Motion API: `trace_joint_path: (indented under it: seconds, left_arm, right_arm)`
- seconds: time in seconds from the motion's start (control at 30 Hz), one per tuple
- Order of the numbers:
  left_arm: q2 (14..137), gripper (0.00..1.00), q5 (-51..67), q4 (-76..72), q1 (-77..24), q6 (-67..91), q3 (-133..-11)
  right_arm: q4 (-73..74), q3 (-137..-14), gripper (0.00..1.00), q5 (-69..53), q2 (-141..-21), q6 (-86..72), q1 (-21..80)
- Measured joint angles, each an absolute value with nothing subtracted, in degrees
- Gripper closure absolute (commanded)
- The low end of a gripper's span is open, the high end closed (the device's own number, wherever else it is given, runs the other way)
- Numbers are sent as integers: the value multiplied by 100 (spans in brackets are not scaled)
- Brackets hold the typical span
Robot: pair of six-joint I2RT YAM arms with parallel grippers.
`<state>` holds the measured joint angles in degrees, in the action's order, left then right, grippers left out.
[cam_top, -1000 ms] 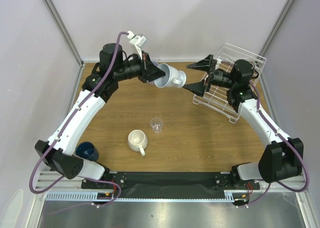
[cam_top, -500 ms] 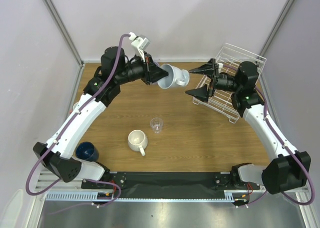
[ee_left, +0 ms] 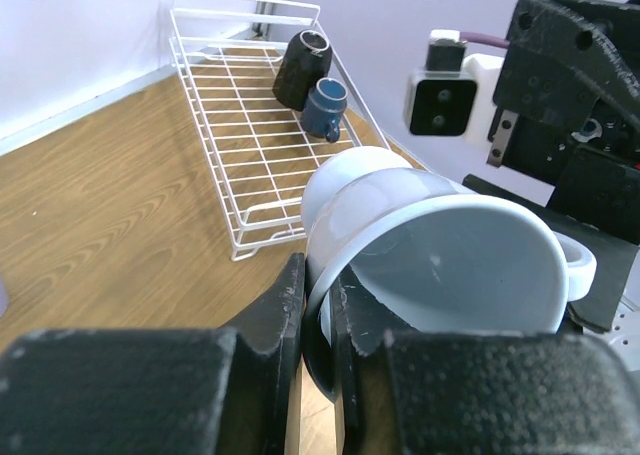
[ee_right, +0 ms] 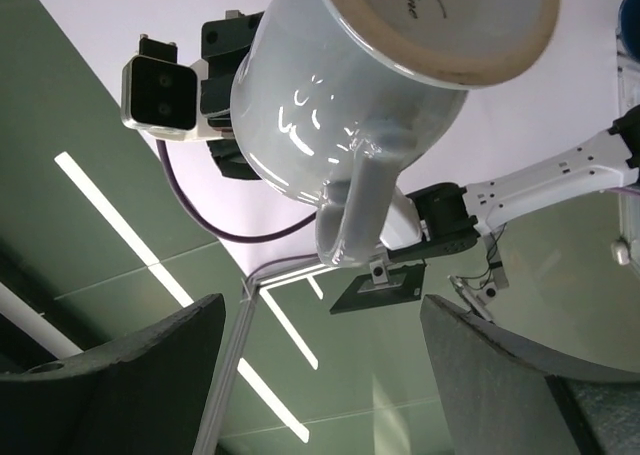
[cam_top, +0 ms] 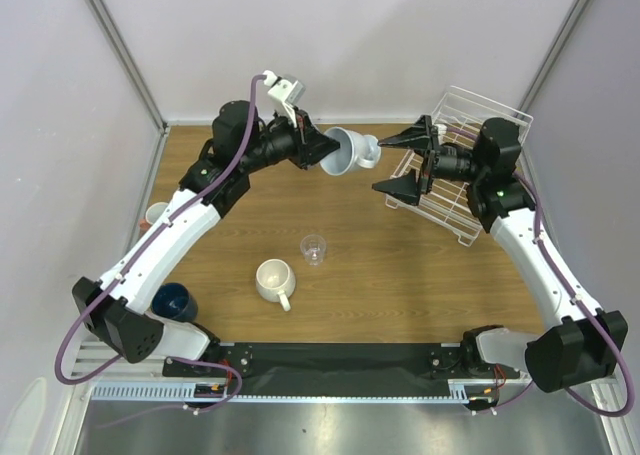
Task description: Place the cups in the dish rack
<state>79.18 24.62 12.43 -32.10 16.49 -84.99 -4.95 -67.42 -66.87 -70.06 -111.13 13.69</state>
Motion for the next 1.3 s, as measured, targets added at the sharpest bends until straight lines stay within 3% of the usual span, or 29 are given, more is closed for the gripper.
trace_joint_path:
  seconds: [0.2,0.43,0.8,0.83,0.93,0.97,1.0,1.03,1.13,1.17,1.3]
  left_arm:
    - [7787,100,2475,617,-3363,1855,-7959]
    - [7636,100,2469,180,-3627,1968,-7564]
    - [7395,100,2388,-252,-3610,1988,-7308]
    - [7391,100,2388,-301,-3610,1959,-7290]
    - [7371,100,2410,-397,-3605,1896,-7227]
    - [7367,97,2418,-408,-3603,1894,-7212]
    - [7367,87,2421,-401,-3601,1892,-7212]
    - [7367,52,2418,-392,-3597,1894,-7212]
    - [7365,7,2357,-296,-3629,2010,-7284]
    - [7356,1,2318,-237,-3645,2034,-7330]
    - [7210,0,1927,290,-3514,2047,-7352]
  right_arm:
    - [-891,-6657,29,-6569,-7096,-11314,1621]
    - [-1455,-6265,35,-6388,-7096,-11404,1756]
    - [-1973,-6014,76,-6285,-7063,-11493,1935]
    - [-2014,-5975,86,-6276,-7054,-11531,1940]
    - [-2182,-5874,100,-6239,-7035,-11629,1957]
    - [-2233,-5850,100,-6228,-7032,-11644,1966]
    - [-2272,-5841,100,-6213,-7032,-11657,1968]
    - [-2303,-5839,100,-6202,-7039,-11662,1977]
    - [-2331,-5841,100,-6106,-7105,-11611,1997]
    - [-2316,-5846,100,-6062,-7164,-11594,2005]
    - [-1879,-6045,100,-5968,-7365,-11535,1817]
